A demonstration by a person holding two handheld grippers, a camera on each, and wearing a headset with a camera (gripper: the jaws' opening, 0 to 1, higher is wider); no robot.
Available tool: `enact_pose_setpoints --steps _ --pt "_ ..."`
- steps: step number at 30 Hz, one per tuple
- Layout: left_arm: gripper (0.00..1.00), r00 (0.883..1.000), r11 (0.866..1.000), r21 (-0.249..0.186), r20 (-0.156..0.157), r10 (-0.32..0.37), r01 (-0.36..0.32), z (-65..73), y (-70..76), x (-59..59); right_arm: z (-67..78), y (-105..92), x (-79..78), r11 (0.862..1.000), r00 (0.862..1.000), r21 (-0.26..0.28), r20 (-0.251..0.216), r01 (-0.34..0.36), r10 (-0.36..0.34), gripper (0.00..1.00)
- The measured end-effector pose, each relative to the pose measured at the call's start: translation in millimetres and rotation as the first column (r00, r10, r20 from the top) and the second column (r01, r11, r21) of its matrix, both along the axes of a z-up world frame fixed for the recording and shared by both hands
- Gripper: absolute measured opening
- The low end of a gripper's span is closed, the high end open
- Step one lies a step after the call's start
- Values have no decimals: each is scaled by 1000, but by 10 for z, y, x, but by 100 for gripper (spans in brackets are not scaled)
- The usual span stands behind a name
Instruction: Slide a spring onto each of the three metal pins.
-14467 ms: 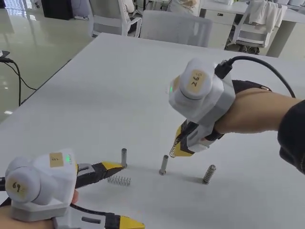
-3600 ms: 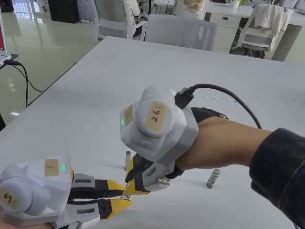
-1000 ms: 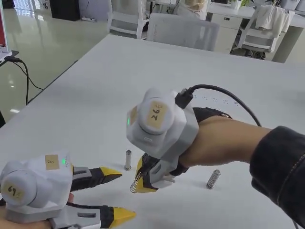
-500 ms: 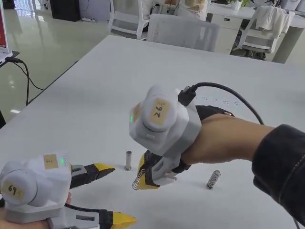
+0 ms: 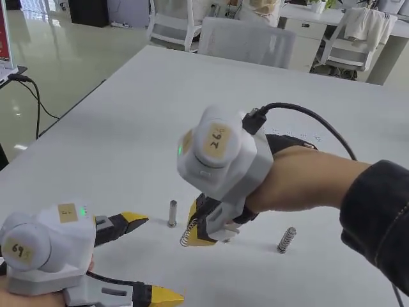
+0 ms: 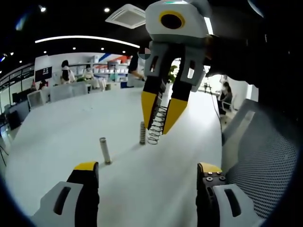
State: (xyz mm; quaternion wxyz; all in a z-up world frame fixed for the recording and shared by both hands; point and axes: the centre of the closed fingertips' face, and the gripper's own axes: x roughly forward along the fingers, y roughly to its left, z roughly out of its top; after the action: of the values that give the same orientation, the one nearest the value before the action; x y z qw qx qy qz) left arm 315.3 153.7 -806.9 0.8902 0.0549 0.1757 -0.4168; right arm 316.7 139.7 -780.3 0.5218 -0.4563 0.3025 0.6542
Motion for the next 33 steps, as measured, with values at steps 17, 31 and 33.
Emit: enact_pose_setpoints --steps 17,31,33 --pt "88 1000 1000 -1 10 11 -11 12 23 30 154 85 266 1000 999 -4 42 11 -11 8" --pt "89 1000 1000 -3 7 16 -16 1 39 30 201 223 467 1000 998 -22 63 -1 2 8" --pt "89 1000 1000 -3 8 15 -15 2 36 32 180 232 495 1000 998 -29 65 0 2 8"
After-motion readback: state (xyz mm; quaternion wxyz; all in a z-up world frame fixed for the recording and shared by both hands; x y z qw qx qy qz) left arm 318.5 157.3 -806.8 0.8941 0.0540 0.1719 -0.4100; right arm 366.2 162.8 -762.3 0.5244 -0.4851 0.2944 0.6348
